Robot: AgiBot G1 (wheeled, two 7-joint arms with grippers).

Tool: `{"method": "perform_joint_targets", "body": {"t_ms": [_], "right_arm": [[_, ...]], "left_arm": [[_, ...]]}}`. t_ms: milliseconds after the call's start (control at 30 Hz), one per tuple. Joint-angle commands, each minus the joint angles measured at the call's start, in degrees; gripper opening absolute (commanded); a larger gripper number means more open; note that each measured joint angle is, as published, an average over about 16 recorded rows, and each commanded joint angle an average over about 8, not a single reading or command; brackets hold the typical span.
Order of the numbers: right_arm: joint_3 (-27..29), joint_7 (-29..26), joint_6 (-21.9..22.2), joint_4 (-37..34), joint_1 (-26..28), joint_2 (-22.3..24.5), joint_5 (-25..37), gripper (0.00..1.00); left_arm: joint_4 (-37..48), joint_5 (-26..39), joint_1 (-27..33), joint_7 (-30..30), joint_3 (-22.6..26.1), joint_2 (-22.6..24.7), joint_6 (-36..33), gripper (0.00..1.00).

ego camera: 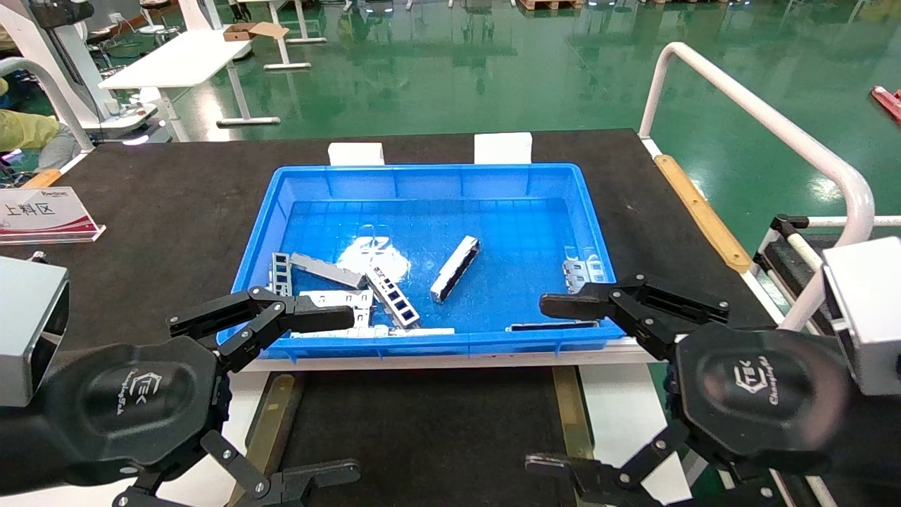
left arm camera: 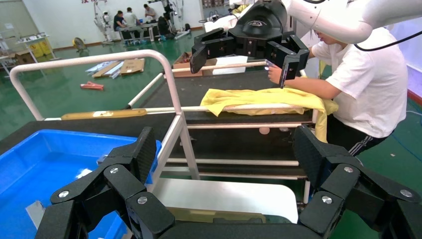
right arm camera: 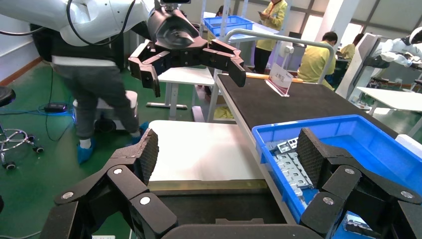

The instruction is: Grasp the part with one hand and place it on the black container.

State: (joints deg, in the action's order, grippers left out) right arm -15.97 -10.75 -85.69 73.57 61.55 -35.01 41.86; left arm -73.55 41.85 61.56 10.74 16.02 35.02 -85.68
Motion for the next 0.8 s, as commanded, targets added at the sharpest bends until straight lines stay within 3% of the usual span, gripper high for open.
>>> {"method": "perform_joint_targets", "body": {"t_ms": [33, 800], "right_arm": [[0.0, 0.0, 0.0, 0.0, 0.0, 0.0, 0.0, 1.0], [-0.08, 0.03, 0.0, -0.04, 0.02, 0.0, -0.01, 1.0]], "left_arm": [[0.0, 0.0, 0.0, 0.0, 0.0, 0.0, 0.0, 1.0], [-0.73, 0.16, 0.59, 0.51, -0.12, 0.38, 1.41, 1.0]]}}
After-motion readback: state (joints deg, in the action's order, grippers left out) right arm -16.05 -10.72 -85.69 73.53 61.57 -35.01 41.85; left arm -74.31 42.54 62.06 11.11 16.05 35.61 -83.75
